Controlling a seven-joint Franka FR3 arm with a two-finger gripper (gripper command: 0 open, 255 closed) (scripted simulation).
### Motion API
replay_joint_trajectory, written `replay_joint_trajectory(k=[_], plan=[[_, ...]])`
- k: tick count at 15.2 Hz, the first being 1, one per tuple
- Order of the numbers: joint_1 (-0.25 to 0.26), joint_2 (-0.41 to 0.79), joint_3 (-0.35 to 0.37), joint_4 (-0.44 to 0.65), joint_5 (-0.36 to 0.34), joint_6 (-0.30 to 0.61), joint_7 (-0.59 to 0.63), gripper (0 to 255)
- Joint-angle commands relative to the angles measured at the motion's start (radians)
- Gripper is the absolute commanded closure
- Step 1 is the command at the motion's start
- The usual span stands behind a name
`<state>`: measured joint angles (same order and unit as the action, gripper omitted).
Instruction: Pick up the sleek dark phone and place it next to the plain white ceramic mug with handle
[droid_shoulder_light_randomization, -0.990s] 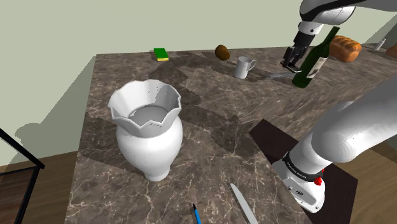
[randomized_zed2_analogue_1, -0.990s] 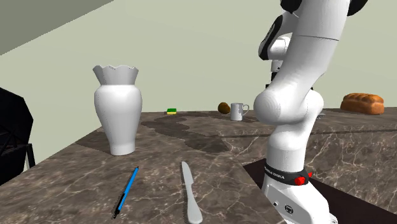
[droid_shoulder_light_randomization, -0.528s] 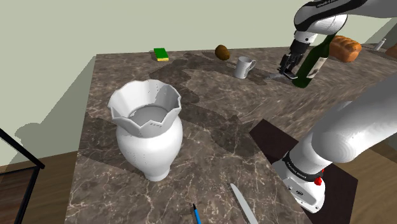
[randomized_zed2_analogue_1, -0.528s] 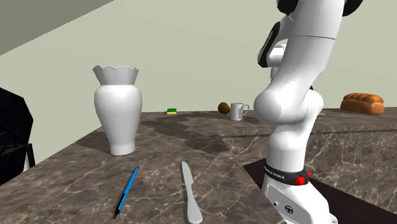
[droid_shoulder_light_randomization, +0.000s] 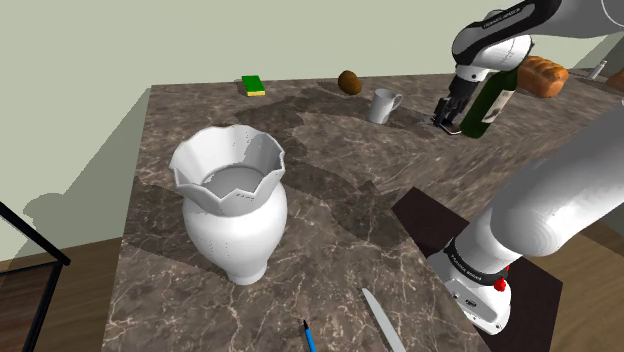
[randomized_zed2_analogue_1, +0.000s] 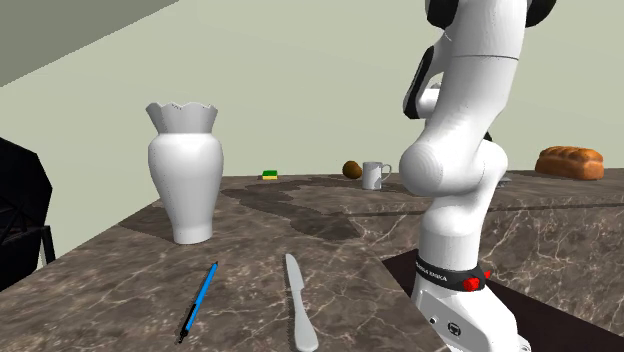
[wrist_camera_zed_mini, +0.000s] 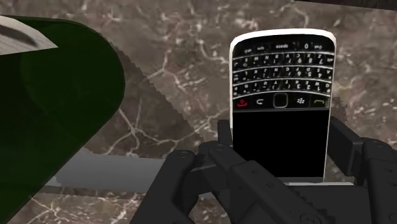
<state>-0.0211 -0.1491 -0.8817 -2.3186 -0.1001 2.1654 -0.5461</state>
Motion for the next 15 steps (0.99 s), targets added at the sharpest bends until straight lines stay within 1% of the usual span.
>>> replay_joint_trajectory(k=[1,5,12,13,15], plan=[[0.004,0.022,-0.009,-0.014,0.017,0.030,-0.015,255],[0.012,0.072,-0.024,-0.037,0.062,0.087,-0.051,255],[0.011,0.072,-0.022,-0.037,0.062,0.087,-0.051,255],[0.011,0.072,-0.022,-0.037,0.062,0.086,-0.051,0],[0.011,0.072,-0.022,-0.038,0.062,0.087,-0.050,0]])
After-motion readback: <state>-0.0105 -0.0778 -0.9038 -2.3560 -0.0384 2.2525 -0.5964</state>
